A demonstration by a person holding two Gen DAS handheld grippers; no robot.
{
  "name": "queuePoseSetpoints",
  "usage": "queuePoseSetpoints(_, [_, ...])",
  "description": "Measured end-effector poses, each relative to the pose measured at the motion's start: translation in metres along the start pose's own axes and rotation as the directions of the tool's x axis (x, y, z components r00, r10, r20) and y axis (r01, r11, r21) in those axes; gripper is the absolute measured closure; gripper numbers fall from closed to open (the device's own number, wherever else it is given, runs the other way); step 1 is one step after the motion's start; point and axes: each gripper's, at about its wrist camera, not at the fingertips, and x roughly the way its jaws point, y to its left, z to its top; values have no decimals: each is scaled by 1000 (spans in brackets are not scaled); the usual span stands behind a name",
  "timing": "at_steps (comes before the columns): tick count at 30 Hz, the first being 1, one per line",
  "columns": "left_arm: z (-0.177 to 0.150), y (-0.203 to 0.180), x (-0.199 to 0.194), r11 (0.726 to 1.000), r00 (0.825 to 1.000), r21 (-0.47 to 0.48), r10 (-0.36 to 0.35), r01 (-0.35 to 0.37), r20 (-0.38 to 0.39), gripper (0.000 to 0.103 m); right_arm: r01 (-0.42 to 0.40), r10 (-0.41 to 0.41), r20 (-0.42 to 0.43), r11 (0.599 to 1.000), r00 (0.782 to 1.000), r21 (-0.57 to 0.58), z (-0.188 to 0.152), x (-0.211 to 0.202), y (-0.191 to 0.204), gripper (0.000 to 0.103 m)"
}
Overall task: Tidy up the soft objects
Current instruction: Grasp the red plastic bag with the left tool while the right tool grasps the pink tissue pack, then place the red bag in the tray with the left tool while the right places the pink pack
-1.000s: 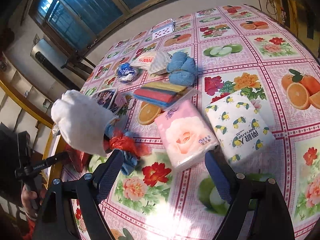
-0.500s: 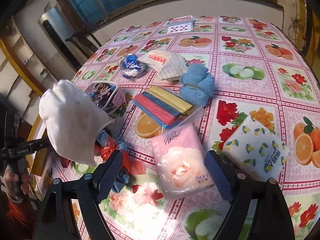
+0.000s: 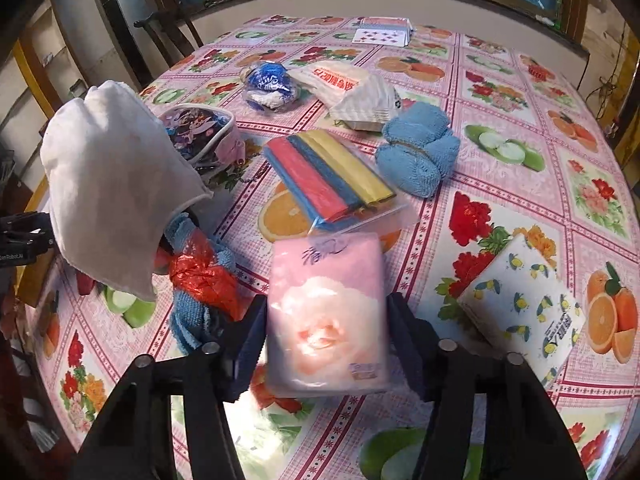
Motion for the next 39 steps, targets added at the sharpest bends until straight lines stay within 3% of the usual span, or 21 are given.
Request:
queuePoseSetpoints(1, [0,0,0,1000,1000,-2,-4,4,4,39,2,-2,0,1000,1000,11,0,0,-1,46])
queuePoseSetpoints(2, [1,1,1,1000,1000,-6,-9,9,4,58,1,-1,3,1000,1000,25,0,0,-2,47])
queuePoseSetpoints(3, [1,2,2,1000,1000,-12,-10,10,-1,64,-1,1,7,999,1000,36,-1,-1,-2,47])
queuePoseSetpoints(7, [-1,2,0,1000,1000,7,-5,5,16,66,-12,11,14,997,1000,74,-9,-7,-3,48])
queuePoseSetpoints(16, [-19,5,-36,995,991,-22,-91,94,95,67,-183,170,75,960,982,214,-39,-34,-9,48])
queuePoseSetpoints(19, [-22,13,-44,988,985,-47,-139,144,101,67,-204,187,96,953,978,222,-46,-46,-5,48])
queuePoseSetpoints(24, [-23,27,-61,985,980,-77,-144,155,134,67,-254,228,142,947,963,198,-46,-74,12,48])
queuePoseSetpoints(28, [-21,43,-76,987,978,-94,-116,134,173,67,-304,281,172,944,944,131,-32,-96,48,48])
queuePoseSetpoints(32, [-15,72,-86,988,978,-134,-43,71,205,67,-386,373,163,921,913,53,-10,-101,100,48])
queuePoseSetpoints(39, [0,136,-72,969,978,-241,92,-44,189,67,-491,496,80,868,865,-67,61,-62,225,48])
